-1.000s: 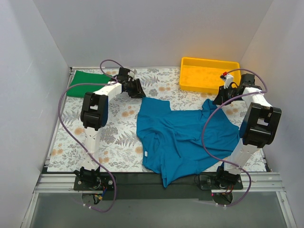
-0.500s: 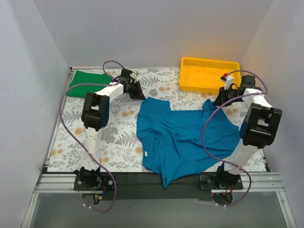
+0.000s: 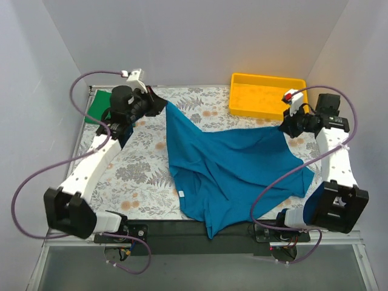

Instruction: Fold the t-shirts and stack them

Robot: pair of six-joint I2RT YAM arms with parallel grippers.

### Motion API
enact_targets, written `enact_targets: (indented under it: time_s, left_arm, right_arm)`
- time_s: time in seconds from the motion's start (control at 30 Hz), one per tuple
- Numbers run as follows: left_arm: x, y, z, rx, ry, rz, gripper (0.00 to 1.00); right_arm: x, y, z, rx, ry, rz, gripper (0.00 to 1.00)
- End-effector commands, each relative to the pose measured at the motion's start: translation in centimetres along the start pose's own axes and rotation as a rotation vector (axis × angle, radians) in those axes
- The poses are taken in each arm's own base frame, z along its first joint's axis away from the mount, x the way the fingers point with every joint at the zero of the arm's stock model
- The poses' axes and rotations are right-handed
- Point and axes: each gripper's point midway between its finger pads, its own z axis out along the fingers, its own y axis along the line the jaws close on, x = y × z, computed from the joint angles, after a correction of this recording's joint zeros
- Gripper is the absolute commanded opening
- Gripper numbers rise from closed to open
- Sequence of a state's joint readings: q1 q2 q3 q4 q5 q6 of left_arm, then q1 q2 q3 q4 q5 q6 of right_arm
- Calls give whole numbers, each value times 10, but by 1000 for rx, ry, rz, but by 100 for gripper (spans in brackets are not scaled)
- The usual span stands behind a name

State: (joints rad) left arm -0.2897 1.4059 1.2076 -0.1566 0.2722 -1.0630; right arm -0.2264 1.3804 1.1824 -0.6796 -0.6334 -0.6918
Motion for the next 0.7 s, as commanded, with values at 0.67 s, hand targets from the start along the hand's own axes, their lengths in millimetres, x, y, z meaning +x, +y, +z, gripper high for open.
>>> enact_targets:
  time_s: [0.67]
  left_arm:
    - [-280, -219, -431, 356, -1234, 225, 0]
  right_arm:
    - [-342, 117, -435, 918, -1046, -583, 1]
